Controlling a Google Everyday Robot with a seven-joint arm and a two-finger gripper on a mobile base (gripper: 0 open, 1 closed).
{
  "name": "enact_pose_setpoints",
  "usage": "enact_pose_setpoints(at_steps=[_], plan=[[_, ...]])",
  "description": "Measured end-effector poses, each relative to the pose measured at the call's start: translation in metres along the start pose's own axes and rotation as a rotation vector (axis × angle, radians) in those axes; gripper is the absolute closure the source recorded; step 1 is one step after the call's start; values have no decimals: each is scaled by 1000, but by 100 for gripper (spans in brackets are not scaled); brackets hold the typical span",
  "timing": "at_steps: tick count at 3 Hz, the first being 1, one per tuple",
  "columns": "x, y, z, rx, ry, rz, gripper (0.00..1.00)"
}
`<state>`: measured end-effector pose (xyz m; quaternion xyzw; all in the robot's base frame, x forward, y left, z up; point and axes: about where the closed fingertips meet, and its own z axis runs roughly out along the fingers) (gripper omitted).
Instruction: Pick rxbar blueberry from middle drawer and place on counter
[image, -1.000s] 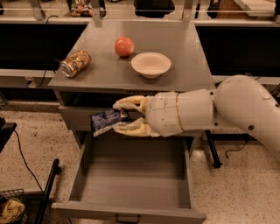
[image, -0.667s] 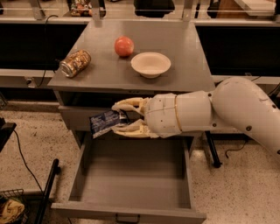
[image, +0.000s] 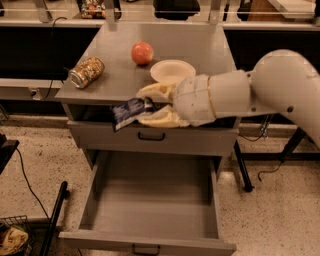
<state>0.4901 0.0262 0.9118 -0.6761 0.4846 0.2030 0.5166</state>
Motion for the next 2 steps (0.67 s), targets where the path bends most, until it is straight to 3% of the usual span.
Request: enact_pose_setpoints(at_steps=[1,2], plan=[[0,-48,-40,96,11,35,100],[23,-74,-81,209,-21,158,100]])
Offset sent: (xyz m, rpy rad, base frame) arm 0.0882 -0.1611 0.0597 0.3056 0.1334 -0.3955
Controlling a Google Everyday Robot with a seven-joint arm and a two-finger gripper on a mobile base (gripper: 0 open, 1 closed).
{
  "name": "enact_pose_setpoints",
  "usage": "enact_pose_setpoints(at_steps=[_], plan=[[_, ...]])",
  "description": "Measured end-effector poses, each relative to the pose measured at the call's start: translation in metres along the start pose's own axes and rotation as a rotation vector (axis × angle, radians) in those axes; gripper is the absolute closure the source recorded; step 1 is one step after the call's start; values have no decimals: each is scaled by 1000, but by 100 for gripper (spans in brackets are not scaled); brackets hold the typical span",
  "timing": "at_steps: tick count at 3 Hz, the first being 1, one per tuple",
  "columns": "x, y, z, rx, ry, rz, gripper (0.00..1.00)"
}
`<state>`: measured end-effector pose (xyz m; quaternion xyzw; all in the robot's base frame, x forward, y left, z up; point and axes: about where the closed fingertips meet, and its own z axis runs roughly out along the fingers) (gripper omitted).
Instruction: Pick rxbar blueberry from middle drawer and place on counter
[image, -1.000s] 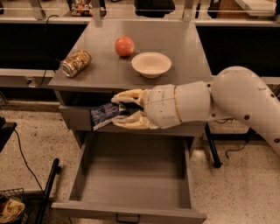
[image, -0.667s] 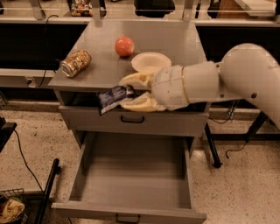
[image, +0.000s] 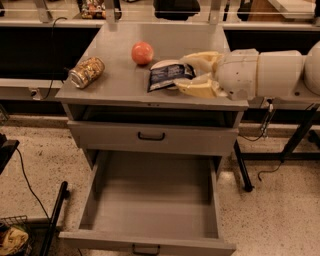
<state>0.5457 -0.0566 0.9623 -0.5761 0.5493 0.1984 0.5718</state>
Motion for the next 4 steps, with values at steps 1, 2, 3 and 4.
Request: enact_pose_setpoints(at_steps=[1,2,3,4], plan=[[46,-29,-47,176,-22,221,100],[48,-29,-46,172,-21,234,100],[69,-37,-52,185,1,293,100],[86,-48,-63,236,35,337,100]])
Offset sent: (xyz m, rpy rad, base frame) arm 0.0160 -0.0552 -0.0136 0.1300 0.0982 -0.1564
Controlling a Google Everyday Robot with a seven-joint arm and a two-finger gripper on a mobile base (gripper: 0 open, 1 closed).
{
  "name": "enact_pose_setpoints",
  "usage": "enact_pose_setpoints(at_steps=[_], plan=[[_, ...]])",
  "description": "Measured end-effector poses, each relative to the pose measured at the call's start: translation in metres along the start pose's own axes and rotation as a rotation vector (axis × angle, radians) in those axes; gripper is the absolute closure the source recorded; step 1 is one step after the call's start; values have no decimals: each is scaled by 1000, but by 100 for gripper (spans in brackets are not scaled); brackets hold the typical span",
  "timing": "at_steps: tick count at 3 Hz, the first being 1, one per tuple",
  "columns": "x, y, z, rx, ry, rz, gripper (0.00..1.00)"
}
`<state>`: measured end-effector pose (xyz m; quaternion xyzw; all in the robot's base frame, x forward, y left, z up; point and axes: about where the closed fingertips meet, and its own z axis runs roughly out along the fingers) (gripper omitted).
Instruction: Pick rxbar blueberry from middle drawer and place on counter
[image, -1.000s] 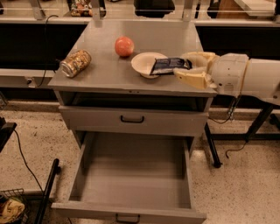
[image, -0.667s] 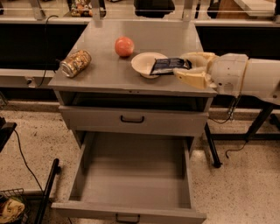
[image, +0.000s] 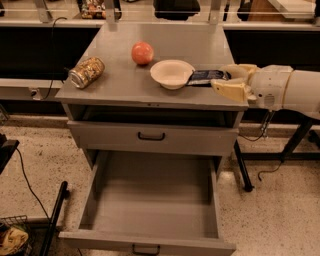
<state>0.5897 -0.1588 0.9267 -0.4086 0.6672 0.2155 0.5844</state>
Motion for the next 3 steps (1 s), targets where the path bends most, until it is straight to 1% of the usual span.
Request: enact_pose_setpoints(at_steps=[1,2,3], plan=[[10,-12,-1,38,43,23,100],[26,-23,5,51,76,67,100],[36,-29,8,61,86,86,100]])
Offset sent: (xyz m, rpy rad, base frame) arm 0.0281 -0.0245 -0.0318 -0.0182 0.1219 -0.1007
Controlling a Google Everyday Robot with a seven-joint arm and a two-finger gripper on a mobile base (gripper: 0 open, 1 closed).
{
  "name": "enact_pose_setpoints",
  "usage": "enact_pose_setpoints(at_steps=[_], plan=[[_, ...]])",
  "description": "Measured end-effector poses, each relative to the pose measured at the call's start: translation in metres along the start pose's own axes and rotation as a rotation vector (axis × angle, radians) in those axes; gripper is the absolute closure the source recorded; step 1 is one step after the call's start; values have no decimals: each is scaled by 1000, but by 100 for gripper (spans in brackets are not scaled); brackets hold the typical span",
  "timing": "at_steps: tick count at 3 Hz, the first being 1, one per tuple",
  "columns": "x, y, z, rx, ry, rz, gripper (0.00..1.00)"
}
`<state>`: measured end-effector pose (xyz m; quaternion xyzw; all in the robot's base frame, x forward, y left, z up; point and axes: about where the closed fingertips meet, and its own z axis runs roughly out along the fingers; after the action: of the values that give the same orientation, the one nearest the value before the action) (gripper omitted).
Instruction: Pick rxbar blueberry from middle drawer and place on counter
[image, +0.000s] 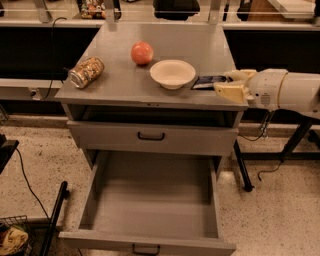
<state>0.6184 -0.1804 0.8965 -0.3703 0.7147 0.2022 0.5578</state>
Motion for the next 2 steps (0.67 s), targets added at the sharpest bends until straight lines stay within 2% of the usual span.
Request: enact_pose_setpoints(at_steps=[1,2], plan=[[9,-20,7,44,-3,17,82],[12,-37,7,69,-37,26,51]])
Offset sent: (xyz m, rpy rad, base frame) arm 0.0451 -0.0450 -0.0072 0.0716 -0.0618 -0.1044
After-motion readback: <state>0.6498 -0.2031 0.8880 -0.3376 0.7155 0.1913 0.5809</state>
